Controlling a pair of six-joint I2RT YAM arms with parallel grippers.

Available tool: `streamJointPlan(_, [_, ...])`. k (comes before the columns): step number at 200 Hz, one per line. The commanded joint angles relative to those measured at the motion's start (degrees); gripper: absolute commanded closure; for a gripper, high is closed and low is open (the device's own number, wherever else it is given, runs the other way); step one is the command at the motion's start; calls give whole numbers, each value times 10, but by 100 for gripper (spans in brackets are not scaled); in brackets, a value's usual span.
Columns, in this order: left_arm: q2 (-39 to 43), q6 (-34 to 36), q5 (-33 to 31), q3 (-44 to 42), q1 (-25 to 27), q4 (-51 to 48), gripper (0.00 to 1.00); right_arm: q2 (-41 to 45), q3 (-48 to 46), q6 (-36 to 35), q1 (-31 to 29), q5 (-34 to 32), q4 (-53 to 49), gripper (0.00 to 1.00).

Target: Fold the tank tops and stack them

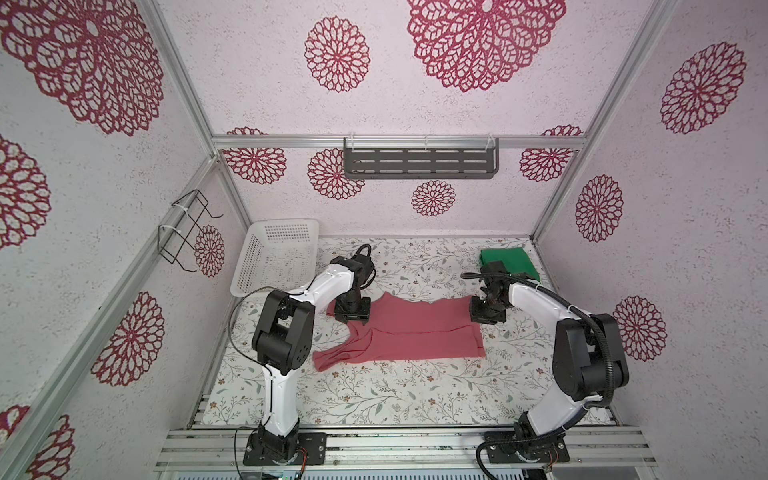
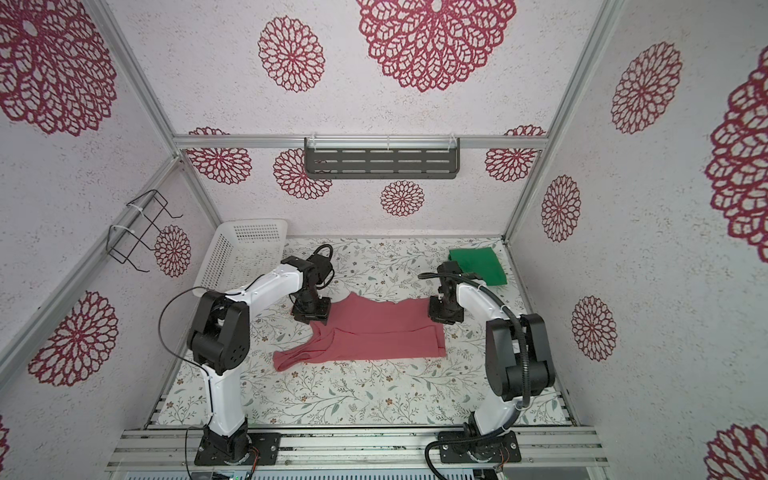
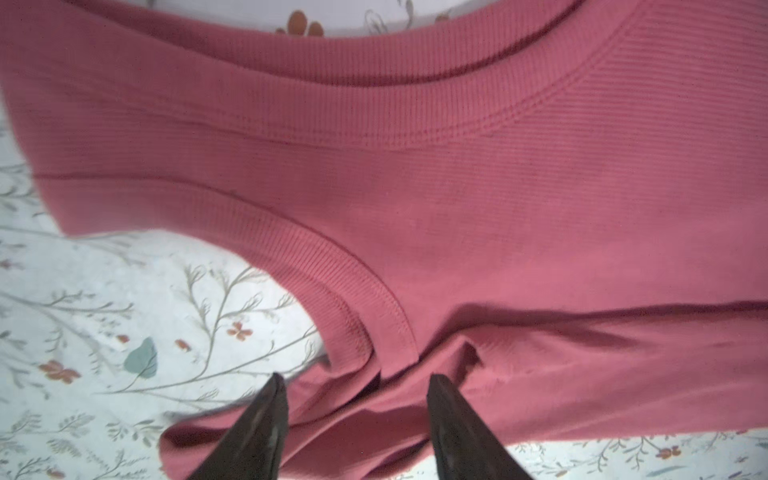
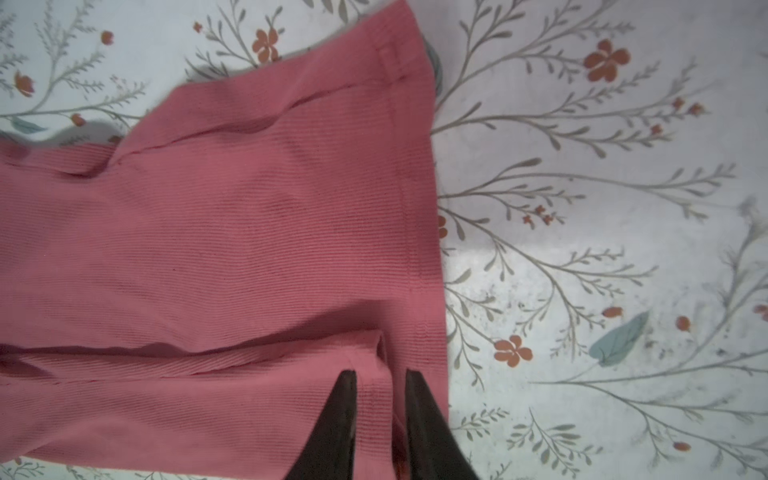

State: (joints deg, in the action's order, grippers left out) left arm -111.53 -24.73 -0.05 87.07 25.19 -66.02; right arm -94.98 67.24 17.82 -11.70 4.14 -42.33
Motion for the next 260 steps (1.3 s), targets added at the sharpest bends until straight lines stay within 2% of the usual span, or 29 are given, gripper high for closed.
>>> streamJointPlan(1, [111, -27, -38, -59, 0, -39, 41, 62, 5, -8, 3, -24, -47, 70])
streamJointPlan(38, [258, -132, -52, -227, 9, -51, 44, 117, -33, 38, -26, 18, -29, 70])
streamJointPlan(79, [370, -241, -42, -375, 9, 7, 46, 98, -55, 66, -62, 34, 9, 70])
streamJointPlan(106, [377, -267, -52, -424, -11, 86, 45, 84, -41, 65, -72, 40, 14, 70])
streamJointPlan(129, [357, -282, -11, -454, -33, 170, 45, 88, -38, 60, -73, 33, 8, 70])
streamJointPlan(157, [313, -272, -21, -455, -37, 193, 46, 104, -55, 61, -72, 25, 6, 70])
streamJointPlan(187, [278, -260, -41, -446, -38, 191, 57, 112, -71, 72, -72, 33, 13, 70])
streamJointPlan(238, [260, -241, -75, -407, -40, 141, 90, 109, -101, 103, -92, 57, 49, 70])
streamJointPlan(260, [265, -230, -90, -389, -42, 112, 100, 108, -102, 106, -95, 58, 58, 70])
